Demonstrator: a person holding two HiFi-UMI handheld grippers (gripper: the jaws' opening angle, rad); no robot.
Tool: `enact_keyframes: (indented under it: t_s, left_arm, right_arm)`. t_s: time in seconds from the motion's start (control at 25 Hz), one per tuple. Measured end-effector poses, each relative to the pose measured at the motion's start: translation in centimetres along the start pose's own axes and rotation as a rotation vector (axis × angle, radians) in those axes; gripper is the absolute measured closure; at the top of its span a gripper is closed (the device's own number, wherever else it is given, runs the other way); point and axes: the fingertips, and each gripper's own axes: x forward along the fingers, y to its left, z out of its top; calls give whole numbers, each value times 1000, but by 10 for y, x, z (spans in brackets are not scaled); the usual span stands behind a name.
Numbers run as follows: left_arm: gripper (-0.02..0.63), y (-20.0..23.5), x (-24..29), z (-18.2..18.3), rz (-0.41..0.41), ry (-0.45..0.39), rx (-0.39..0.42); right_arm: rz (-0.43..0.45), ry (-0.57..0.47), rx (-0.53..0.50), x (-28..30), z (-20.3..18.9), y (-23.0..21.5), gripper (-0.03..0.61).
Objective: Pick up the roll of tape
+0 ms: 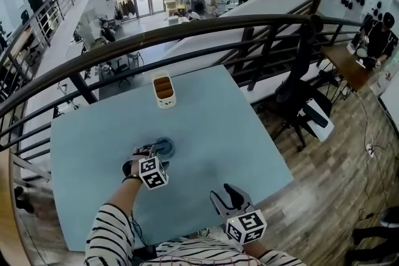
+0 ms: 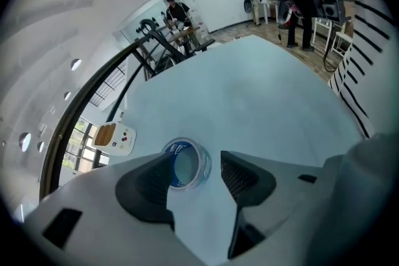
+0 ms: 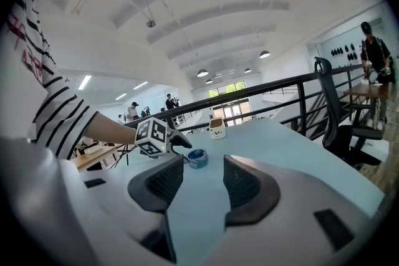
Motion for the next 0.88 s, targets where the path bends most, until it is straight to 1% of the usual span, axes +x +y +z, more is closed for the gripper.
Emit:
enact_keyframes:
  t_s: [0.2, 0.48, 0.6, 0.72, 0.76, 0.8, 0.88]
  left_arm:
    - [394, -1, 27, -14, -81, 81, 49]
    - [394, -9, 53, -19, -167, 147, 119]
    - [396, -16, 63, -21, -196, 168, 135]
    - [399, -20, 67, -23, -235, 176, 124]
    - [406, -20, 67, -23, -251, 176, 114]
    - [437, -21, 67, -23, -266, 179, 107]
    - [460, -22, 66, -24, -278, 197, 119]
  right_arm:
    - [-38, 7, 17, -1, -5, -9, 382]
    - [-87, 19, 42, -6, -8, -14, 382]
    - [-106, 21, 49, -10, -12, -19, 382]
    - [-126, 21, 58, -12, -15, -23, 382]
    - [-131, 21, 61, -12, -14, -24, 382]
    - [-134, 22, 63, -11, -14, -23, 382]
    - [-134, 23, 64, -11, -14, -21, 382]
